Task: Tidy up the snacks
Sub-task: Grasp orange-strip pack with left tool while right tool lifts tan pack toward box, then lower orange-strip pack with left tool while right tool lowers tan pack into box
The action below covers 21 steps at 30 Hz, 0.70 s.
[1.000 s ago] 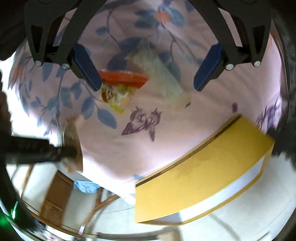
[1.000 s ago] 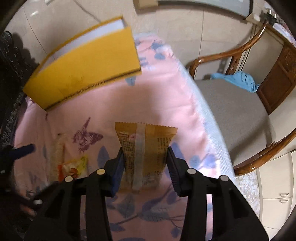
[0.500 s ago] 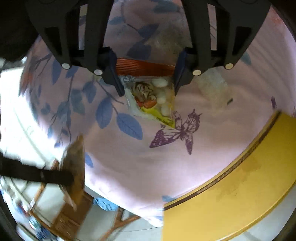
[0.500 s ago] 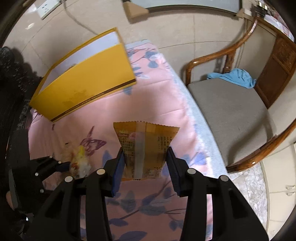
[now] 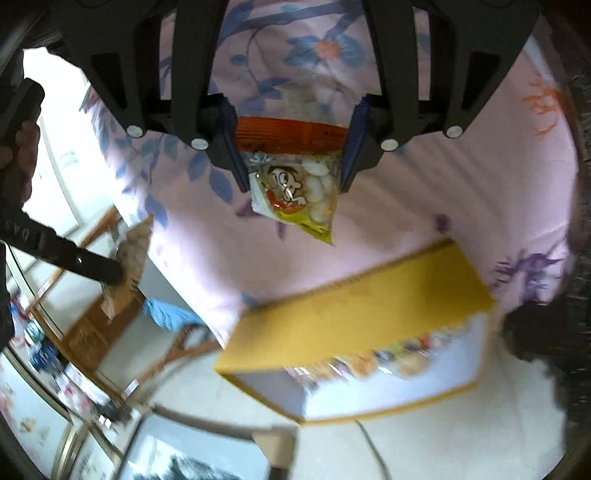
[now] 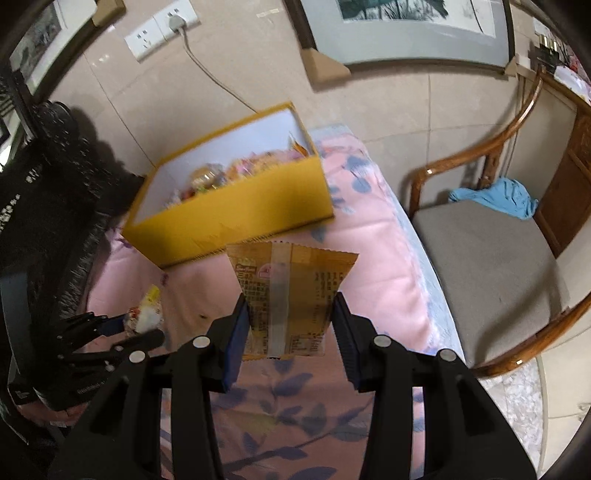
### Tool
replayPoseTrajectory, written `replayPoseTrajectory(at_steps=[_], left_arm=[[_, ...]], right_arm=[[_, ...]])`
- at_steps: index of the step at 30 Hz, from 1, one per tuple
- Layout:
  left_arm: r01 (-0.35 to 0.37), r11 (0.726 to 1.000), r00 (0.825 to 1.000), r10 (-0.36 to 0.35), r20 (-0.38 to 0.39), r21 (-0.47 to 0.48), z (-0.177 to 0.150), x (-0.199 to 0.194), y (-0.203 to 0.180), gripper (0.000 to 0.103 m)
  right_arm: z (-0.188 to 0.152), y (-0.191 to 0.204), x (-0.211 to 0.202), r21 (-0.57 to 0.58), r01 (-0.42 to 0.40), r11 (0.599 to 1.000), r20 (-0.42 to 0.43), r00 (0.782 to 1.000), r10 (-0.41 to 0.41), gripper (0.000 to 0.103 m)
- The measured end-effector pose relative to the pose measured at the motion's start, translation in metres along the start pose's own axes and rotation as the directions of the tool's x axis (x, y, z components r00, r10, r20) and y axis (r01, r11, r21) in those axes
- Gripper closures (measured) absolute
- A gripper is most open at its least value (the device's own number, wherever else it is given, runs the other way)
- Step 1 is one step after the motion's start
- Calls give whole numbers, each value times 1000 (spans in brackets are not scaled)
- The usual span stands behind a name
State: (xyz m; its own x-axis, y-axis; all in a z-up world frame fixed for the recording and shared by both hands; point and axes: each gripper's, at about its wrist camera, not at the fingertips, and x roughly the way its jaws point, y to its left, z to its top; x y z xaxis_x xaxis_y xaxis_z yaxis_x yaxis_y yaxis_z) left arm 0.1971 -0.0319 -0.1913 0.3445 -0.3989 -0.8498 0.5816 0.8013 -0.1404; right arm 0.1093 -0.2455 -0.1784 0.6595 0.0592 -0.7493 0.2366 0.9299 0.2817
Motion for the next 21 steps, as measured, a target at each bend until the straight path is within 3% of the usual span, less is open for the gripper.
replayPoseTrajectory(at_steps=[6,11,15,21], left_arm=[[-101,993,993,104,62,-54,11,-37,21,55],[-257,962,954,267,133,-87,17,-61,27,55],[-286,944,930,315,188,-164,24,-80,30,55],[-331,926,884,371,284,-179,41,-108,26,55]], right_arm=[[17,26,-21,-62,-47,997,81,995,52,58],[25,44,-35,-127,-74,989,125,988,90,58],[34,54,-38,-166,-80,983,133,986,103,58],[57,66,-39,-194,-112,975,160,977,144,58]])
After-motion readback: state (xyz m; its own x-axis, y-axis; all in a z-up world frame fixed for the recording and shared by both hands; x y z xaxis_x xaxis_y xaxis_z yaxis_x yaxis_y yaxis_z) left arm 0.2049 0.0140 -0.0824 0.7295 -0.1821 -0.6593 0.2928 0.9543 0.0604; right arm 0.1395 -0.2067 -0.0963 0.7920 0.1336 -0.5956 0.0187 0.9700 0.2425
